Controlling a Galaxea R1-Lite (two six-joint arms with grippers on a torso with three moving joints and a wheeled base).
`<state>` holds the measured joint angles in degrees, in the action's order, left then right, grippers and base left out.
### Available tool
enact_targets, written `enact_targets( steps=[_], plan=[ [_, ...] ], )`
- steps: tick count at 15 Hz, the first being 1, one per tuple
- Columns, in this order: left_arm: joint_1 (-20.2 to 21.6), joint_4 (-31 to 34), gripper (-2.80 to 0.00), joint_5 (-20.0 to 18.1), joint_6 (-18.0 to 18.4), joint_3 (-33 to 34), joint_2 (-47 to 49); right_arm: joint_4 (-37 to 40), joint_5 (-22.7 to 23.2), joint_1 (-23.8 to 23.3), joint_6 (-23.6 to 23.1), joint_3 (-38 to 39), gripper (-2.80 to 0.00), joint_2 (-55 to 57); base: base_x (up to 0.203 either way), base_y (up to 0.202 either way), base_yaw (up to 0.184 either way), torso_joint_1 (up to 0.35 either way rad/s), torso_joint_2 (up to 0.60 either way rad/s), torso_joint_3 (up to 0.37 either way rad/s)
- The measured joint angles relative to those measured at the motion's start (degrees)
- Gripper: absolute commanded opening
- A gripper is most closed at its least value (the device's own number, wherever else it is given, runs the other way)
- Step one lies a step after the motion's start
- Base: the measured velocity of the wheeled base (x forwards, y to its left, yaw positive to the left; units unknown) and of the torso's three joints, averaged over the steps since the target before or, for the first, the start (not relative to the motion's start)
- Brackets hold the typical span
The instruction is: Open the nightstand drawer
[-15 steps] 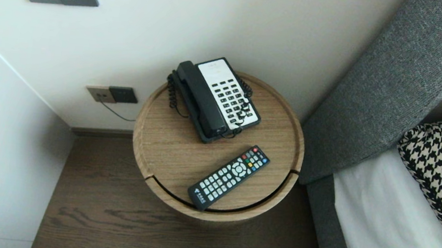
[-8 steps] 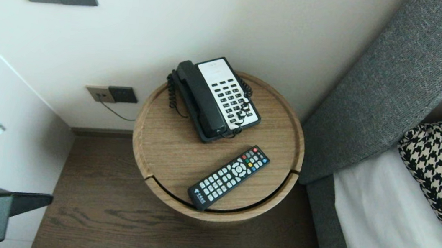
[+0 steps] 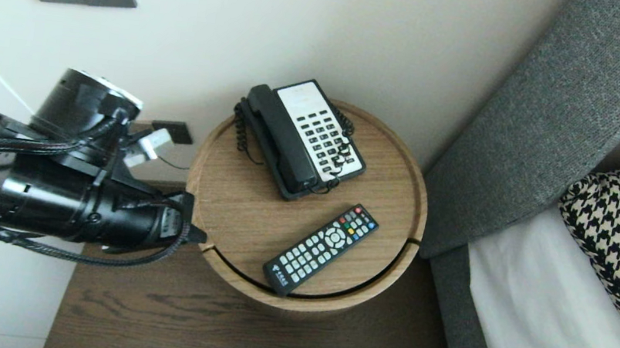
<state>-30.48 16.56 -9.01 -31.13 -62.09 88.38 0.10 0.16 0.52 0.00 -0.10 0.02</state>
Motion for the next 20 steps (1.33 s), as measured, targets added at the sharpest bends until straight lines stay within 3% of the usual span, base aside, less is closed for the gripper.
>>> enact_targets(
  steps=[8, 20],
  plan=[
    [-3.77, -4.68, -2.80, 1.60, -2.75, -3.40, 10.25, 0.00, 0.00, 0.02, 0.00, 0.00, -2.80, 0.00, 0.000, 0.000, 0.000, 0.000, 0.00, 0.000],
    [-6.33, -4.68, -2.80, 1.57, -3.68, 1.15, 9.36, 0.00, 0.00, 0.00, 0.00, 0.00, -2.80, 0.00, 0.000, 0.000, 0.000, 0.000, 0.00, 0.000]
  ],
)
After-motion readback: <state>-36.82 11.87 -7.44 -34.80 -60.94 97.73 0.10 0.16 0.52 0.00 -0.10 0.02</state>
